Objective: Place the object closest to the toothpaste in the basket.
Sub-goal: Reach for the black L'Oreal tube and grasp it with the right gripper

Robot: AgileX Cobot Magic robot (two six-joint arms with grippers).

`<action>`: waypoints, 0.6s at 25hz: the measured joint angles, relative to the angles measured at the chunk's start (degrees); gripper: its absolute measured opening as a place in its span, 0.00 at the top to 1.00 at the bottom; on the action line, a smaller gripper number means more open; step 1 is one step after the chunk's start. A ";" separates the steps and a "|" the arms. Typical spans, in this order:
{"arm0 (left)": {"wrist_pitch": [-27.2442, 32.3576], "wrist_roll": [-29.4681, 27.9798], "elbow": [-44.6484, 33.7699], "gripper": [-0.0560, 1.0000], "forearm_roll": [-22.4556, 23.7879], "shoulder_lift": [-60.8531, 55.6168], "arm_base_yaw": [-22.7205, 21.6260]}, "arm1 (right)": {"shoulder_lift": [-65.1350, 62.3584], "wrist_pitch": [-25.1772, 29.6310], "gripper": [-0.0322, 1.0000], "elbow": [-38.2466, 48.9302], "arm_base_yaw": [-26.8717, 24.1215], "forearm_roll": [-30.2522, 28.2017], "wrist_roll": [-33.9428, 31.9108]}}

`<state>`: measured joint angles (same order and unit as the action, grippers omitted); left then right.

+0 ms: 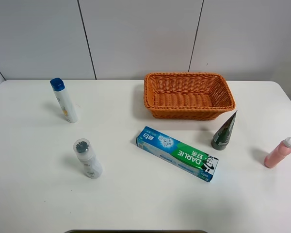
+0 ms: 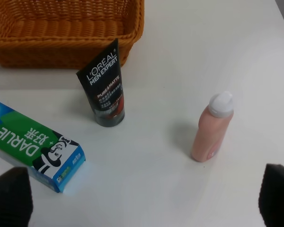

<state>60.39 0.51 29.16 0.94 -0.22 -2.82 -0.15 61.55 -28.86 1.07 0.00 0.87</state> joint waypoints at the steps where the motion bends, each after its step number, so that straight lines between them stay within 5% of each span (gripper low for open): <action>1: 0.00 0.00 0.00 0.06 0.00 0.00 0.00 | 0.00 0.00 0.01 0.00 0.00 0.00 0.00; 15: 0.00 0.00 0.00 0.06 0.00 0.00 0.00 | 0.00 0.00 0.01 0.00 0.00 0.00 0.00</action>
<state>60.39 0.51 29.16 0.94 -0.22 -2.82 -0.15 61.55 -28.86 1.07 0.00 0.87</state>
